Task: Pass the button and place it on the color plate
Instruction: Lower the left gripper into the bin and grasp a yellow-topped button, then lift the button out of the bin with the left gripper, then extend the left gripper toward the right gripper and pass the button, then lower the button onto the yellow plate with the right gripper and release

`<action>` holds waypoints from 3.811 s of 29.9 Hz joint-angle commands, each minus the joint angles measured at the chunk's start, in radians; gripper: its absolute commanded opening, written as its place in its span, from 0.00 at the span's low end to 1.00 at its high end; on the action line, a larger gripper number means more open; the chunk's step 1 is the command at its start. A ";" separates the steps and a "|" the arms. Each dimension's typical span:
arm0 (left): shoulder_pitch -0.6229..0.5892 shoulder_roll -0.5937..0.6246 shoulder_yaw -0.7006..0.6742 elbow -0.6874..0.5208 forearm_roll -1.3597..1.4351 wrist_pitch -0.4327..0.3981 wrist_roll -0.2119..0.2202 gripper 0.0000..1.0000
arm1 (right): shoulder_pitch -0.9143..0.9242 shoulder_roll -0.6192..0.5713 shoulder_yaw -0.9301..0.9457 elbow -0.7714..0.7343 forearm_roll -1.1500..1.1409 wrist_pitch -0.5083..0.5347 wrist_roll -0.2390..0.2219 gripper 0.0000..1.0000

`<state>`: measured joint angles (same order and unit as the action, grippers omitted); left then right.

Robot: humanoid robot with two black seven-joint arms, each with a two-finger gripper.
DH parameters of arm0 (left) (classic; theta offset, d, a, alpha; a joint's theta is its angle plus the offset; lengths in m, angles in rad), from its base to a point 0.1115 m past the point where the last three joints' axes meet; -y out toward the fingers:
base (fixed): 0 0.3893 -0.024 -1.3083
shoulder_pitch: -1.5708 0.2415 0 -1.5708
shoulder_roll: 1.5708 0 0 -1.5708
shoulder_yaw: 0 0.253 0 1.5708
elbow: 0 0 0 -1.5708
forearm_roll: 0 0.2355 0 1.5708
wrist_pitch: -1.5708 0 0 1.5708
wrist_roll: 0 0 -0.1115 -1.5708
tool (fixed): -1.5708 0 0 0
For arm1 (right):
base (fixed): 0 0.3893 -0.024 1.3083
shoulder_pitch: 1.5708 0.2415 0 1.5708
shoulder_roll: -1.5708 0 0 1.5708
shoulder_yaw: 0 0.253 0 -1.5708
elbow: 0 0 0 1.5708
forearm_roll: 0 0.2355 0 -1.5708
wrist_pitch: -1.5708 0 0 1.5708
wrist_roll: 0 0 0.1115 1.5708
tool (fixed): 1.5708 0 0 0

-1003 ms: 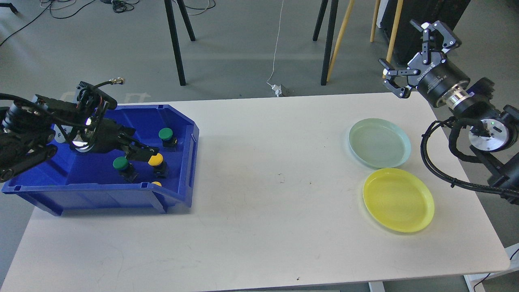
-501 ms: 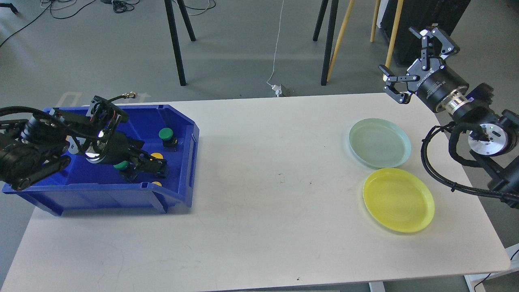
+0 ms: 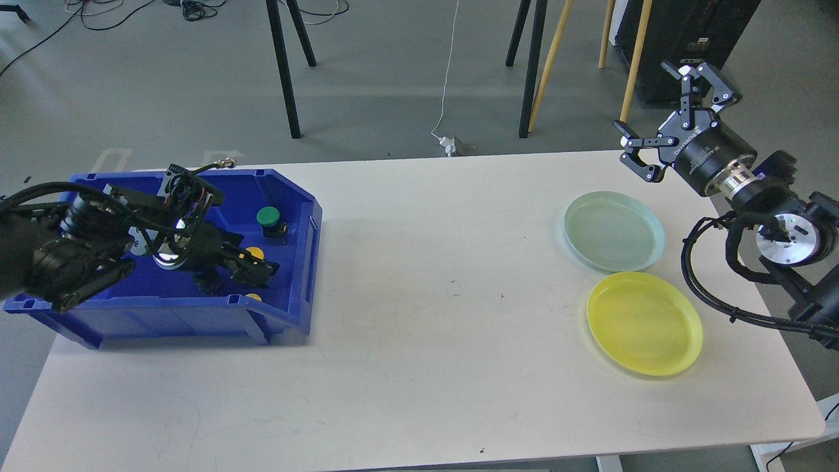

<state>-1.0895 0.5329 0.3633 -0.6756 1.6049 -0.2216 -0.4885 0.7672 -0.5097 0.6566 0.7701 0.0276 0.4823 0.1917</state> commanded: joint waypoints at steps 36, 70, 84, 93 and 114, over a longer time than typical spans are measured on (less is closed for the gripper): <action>-0.221 0.349 -0.415 -0.502 -0.136 -0.163 0.000 0.08 | -0.020 -0.068 -0.011 0.076 -0.020 -0.027 0.005 1.00; 0.072 -0.384 -0.699 -0.179 -0.658 -0.124 0.000 0.10 | -0.049 -0.102 -0.121 0.520 -0.184 -0.090 0.032 0.96; 0.077 -0.392 -0.724 -0.157 -0.661 -0.124 0.000 0.10 | -0.055 -0.113 -0.126 0.537 -0.193 -0.114 0.028 0.08; 0.111 -0.392 -0.765 -0.159 -0.709 -0.111 0.000 0.63 | -0.066 -0.116 -0.118 0.538 -0.183 -0.149 0.022 0.01; 0.088 0.163 -0.620 -0.386 -0.265 -0.147 0.000 0.92 | -0.508 -0.246 -0.103 0.525 -0.515 -0.686 0.028 0.02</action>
<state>-0.9851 0.5914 -0.2950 -1.0289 1.1464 -0.3590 -0.4886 0.2972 -0.7350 0.5592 1.2913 -0.4340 -0.1223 0.2212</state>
